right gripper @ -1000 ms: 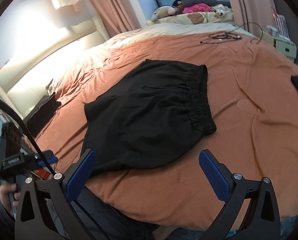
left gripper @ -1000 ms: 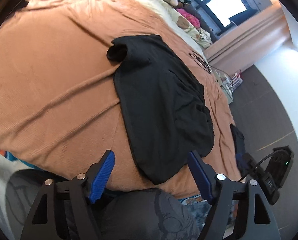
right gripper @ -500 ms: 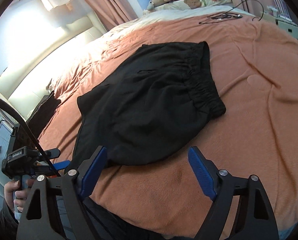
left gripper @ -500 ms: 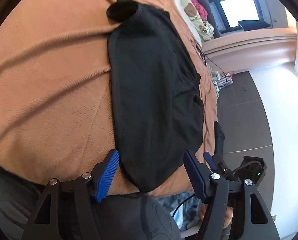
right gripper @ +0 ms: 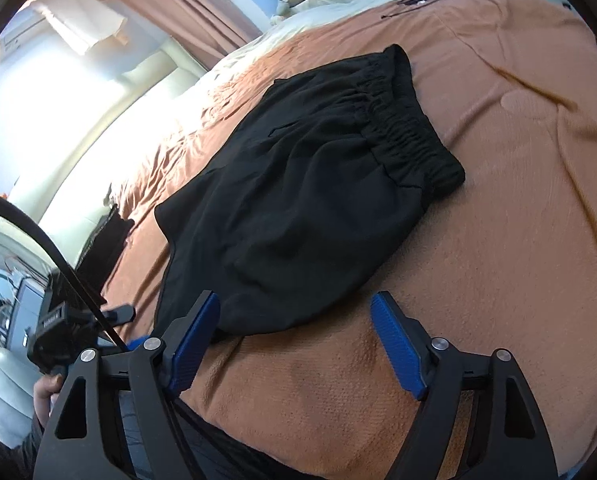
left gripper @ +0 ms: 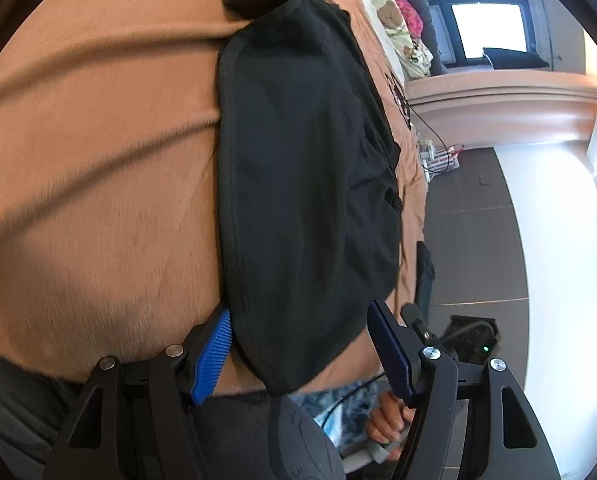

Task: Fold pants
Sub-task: 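Grasp the pants leg end with the left tool while the right tool grasps the waistband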

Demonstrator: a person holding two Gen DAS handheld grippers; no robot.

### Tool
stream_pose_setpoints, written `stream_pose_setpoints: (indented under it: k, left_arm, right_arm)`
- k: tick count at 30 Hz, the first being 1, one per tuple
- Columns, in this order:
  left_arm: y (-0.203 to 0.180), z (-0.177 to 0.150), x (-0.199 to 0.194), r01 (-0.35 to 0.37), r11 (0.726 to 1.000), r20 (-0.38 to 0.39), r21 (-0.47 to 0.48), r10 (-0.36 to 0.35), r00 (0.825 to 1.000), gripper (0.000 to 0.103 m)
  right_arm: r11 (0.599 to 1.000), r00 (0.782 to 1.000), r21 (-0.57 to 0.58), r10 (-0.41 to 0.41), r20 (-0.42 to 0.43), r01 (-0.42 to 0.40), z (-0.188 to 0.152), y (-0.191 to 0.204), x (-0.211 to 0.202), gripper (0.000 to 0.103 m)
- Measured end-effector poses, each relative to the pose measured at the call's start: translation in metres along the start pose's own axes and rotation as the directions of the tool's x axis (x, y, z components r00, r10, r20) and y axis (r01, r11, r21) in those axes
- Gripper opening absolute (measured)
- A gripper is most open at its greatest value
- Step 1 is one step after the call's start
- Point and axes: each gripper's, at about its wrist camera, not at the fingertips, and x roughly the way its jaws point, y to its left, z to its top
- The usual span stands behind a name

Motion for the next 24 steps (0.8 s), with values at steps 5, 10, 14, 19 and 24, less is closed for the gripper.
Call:
stream_pose_setpoints:
  k: [5, 10, 14, 19, 24]
  left_arm:
    - [-0.004, -0.015, 0.012, 0.046, 0.999, -0.063, -0.016, -0.047, 0.997, 0.064]
    - [-0.010, -0.016, 0.007, -0.025, 1.000, -0.032, 0.018, 0.026, 0.999, 0.018]
    - [-0.018, -0.018, -0.004, -0.037, 0.999, 0.016, 0.038, 0.037, 0.999, 0.008]
    - [-0.026, -0.016, -0.022, -0.030, 0.998, 0.067, 0.059, 0.026, 0.997, 0.004]
    - [-0.044, -0.014, -0.039, -0.005, 0.995, 0.117, 0.101, -0.006, 0.993, 0.004]
  right_arm:
    - [0.997, 0.999, 0.064, 0.032, 0.019, -0.033, 0.008, -0.016, 0.009, 0.076]
    - [0.990, 0.999, 0.137, 0.030, 0.040, -0.035, 0.020, -0.030, 0.016, 0.067]
    - [0.983, 0.999, 0.184, 0.019, 0.051, -0.028, 0.026, -0.039, 0.019, 0.058]
    - [0.965, 0.998, 0.262, 0.008, 0.058, -0.023, 0.029, -0.053, 0.020, 0.028]
    - [0.969, 0.996, 0.243, 0.030, 0.084, -0.050, 0.033, -0.045, 0.010, 0.005]
